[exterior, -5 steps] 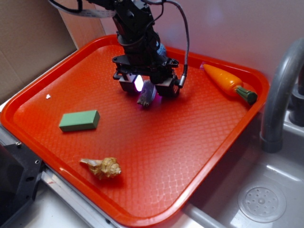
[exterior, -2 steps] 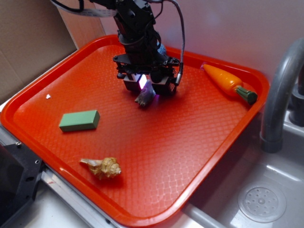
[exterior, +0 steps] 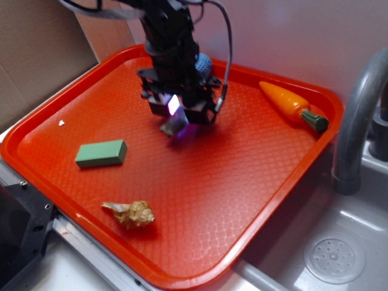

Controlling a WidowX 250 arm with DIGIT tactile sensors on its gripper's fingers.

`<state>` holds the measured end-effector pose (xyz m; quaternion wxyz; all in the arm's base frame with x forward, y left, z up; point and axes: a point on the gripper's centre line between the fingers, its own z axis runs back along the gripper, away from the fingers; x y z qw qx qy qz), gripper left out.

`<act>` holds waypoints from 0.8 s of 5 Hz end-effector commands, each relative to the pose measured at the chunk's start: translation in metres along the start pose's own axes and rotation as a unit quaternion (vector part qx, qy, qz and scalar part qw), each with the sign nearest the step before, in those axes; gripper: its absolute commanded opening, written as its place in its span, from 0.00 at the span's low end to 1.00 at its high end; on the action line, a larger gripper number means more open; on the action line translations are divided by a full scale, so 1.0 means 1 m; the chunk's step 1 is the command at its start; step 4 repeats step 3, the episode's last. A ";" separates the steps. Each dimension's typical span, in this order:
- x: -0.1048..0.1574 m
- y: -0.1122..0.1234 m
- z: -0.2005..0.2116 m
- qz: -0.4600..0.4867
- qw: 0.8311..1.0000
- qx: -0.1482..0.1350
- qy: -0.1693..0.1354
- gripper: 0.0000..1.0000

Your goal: Grab the wood chip.

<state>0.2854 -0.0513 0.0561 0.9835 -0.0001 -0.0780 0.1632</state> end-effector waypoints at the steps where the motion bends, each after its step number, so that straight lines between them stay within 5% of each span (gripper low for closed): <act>1: 0.025 0.015 0.120 -0.040 0.993 -0.076 -0.083 0.00; 3: 0.043 0.004 0.214 -0.053 0.998 -0.016 -0.041 0.00; 4: 0.043 0.004 0.214 -0.053 0.998 -0.016 -0.041 0.00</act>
